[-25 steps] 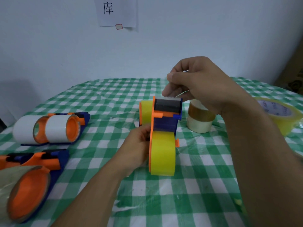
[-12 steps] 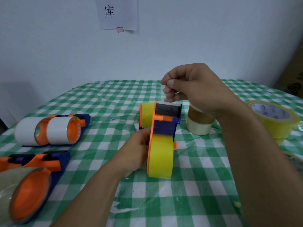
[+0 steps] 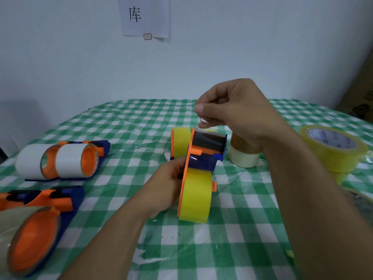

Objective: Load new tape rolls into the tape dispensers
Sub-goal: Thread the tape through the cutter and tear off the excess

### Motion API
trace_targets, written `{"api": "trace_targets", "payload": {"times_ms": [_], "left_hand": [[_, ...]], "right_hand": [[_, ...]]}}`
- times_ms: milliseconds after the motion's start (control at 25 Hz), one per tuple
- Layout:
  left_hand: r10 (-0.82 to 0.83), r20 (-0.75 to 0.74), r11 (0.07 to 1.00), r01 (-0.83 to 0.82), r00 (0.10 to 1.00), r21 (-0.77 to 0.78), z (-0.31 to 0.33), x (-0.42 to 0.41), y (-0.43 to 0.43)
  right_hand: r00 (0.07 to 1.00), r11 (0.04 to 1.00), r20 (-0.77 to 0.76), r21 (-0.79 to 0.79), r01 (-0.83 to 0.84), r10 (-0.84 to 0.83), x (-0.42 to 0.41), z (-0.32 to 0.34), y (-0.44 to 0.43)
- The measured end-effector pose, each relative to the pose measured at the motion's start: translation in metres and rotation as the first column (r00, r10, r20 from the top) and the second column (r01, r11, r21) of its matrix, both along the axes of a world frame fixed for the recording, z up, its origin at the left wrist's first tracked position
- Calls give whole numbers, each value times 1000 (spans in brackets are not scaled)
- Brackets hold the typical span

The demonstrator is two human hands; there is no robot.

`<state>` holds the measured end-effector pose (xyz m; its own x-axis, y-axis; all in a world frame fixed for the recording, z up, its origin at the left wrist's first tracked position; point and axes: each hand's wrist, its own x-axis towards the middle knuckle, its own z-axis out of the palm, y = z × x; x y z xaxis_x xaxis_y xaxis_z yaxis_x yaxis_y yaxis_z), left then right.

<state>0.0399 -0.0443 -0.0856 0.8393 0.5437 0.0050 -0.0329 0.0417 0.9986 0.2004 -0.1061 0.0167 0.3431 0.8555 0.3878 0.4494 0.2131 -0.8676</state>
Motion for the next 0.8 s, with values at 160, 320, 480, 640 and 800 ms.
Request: {"api": "trace_targets", "payload": {"times_ms": [160, 320, 480, 640, 800], "left_hand": [[15, -18, 999, -14, 1000, 47, -1, -1, 2], [-2, -16, 999, 3, 1000, 41, -1, -2, 2], [-15, -3, 1000, 15, 1000, 15, 0, -2, 2], [-17, 18, 1000, 17, 1000, -12, 0, -1, 1], [-17, 14, 999, 17, 1000, -38, -1, -1, 1]], "right_hand": [[999, 999, -3, 8, 38, -38, -2, -3, 3], [993, 999, -109, 10, 38, -36, 1, -2, 3], [979, 998, -202, -57, 10, -21, 4, 1, 0], [979, 996, -205, -86, -8, -9, 7, 2, -4], [979, 994, -202, -111, -11, -11, 12, 2, -5]]}}
